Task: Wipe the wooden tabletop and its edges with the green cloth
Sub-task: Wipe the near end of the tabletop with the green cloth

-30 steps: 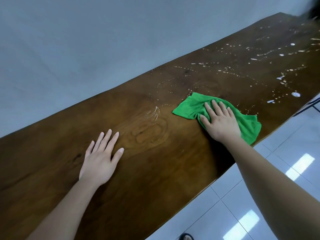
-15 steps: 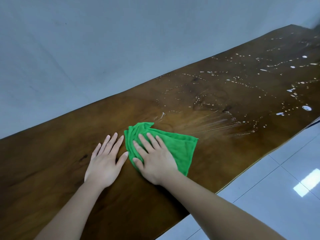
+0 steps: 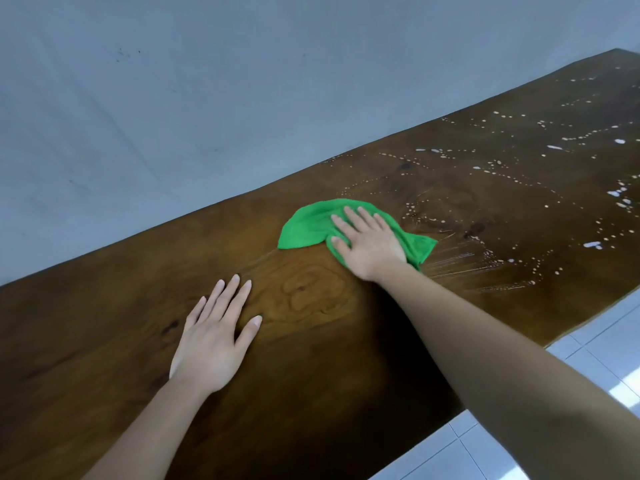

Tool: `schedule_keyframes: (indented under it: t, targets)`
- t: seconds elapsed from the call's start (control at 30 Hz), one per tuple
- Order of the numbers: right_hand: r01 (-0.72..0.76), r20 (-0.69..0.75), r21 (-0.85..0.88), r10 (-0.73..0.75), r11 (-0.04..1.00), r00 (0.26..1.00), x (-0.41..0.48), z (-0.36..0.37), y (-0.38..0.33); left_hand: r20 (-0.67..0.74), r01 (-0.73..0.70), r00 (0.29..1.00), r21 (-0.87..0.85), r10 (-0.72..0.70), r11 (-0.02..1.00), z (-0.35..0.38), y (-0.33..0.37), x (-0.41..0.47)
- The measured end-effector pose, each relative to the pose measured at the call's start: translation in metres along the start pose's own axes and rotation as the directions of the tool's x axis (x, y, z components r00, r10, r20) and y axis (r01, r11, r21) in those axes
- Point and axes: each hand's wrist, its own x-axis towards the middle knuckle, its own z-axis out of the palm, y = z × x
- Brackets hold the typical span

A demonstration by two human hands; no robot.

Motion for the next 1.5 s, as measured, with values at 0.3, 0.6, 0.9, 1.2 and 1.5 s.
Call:
schedule_keyframes:
  t: [0.3,0.6,0.9,1.2,1.5]
  targets:
    - [-0.310,-0.041,0.032,0.312,0.950,0.949,-0.036,-0.019,0.108,-0.005,-0.002,1.000,-0.017,0.002,1.000,0.000,-0.001,0.002]
    - [-0.040,0.005,-0.022,0.040,0.999,0.999,-0.076,0.009,-0.005,-0.015,-0.005,1.000,-0.024,0.005,1.000,-0.002,0.000,0.007]
    - [0.263,0.041,-0.008,-0.263,0.965,0.964,-0.011,0.029,-0.107,-0.029,0.006,1.000,-0.018,-0.006,1.000,-0.003,0.002,0.036]
    - [0.157,0.050,0.000,-0.157,0.988,0.986,0.109,0.000,-0.046,-0.059,-0.017,0.998,0.001,0.017,1.000,0.001,-0.004,0.094]
    - [-0.139,-0.031,0.014,0.139,0.990,0.990,0.173,-0.035,0.091,-0.064,-0.047,0.997,0.024,0.048,0.999,-0.001,-0.002,0.147]
